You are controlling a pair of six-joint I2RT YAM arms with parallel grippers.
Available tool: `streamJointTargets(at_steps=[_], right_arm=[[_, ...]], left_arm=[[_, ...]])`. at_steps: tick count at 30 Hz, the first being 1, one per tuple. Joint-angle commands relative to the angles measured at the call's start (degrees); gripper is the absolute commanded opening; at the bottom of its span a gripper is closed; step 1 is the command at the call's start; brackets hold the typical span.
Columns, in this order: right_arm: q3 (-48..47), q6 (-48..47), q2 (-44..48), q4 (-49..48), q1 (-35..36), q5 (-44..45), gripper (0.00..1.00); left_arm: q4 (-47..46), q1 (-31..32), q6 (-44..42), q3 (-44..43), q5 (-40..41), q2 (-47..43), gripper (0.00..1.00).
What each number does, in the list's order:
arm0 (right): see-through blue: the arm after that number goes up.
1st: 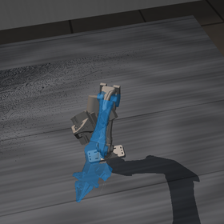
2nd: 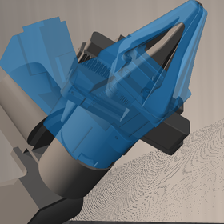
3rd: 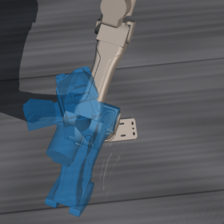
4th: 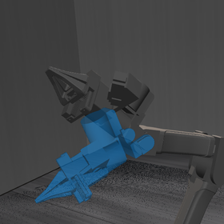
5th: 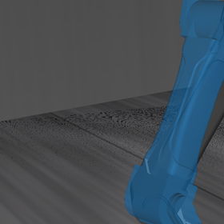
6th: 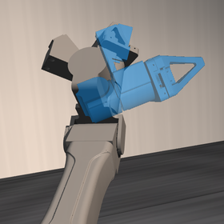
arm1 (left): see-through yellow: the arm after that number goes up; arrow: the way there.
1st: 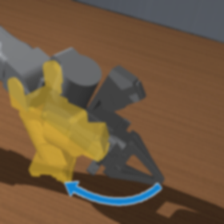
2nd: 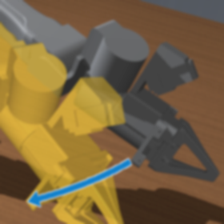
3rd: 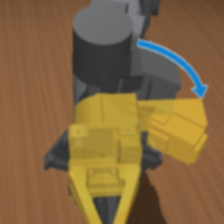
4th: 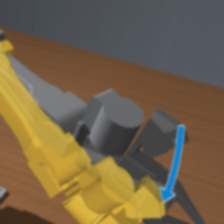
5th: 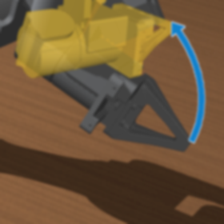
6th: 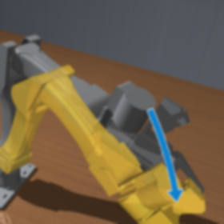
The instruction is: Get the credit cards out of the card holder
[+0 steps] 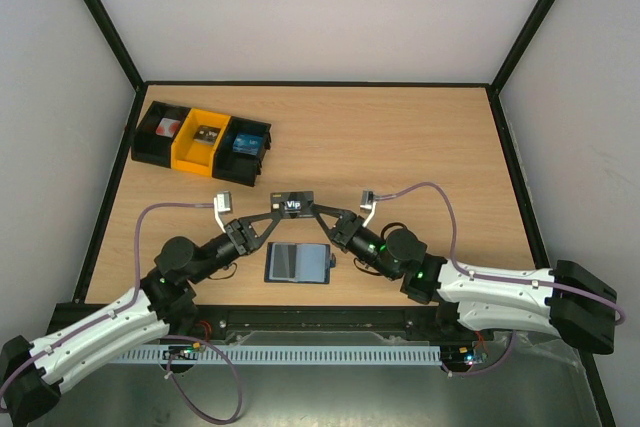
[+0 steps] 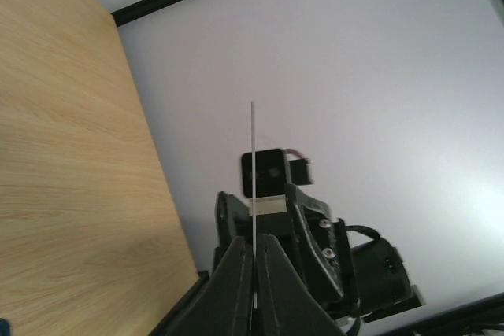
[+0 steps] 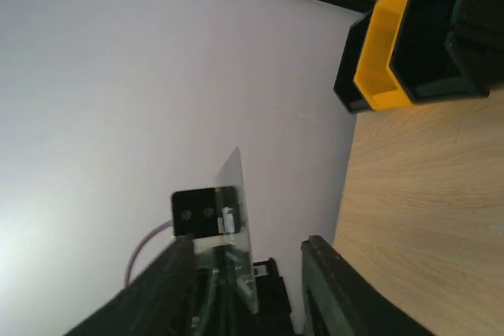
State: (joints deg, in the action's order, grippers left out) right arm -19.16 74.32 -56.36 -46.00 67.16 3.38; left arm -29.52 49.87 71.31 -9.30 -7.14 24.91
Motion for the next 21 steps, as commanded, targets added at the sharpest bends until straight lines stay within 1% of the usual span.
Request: streamJointTargets(at_steps=[1, 5, 8, 11, 16, 18, 21], right_arm=[[2.2, -3.1, 4.1, 2.3, 0.3, 0.6, 0.44], [2.7, -7.5, 9.9, 10.6, 0.3, 1.2, 0.66], [3.6, -10.1, 14.5, 14.2, 0.4, 1.5, 0.83], [3.9, -12.3, 18.2, 18.4, 0.3, 1.3, 0.98], [4.6, -14.9, 22.5, 23.8, 0.3, 1.4, 0.98], [4.8, -15.6, 23.7, 26.1, 0.3, 1.8, 0.98], [5.3, -15.9, 25.6, 28.7, 0.4, 2.4, 0.98]], left_arm=[[6.7, -0.1, -5.1, -2.3, 1.7, -1.3, 0.03], [15.0, -0.8, -9.6, -6.5, 1.6, -0.5, 0.03], [20.4, -2.1, -12.8, -10.0, 0.9, 2.2, 0.03], [24.6, -4.9, -15.9, -13.8, -2.6, 6.1, 0.03], [28.9, -12.0, -21.2, -19.8, -11.8, 13.0, 0.03], [31.9, -16.2, -24.1, -22.8, -15.0, 15.9, 0.03], [34.7, -24.3, -28.1, -26.4, -21.3, 19.9, 0.03]])
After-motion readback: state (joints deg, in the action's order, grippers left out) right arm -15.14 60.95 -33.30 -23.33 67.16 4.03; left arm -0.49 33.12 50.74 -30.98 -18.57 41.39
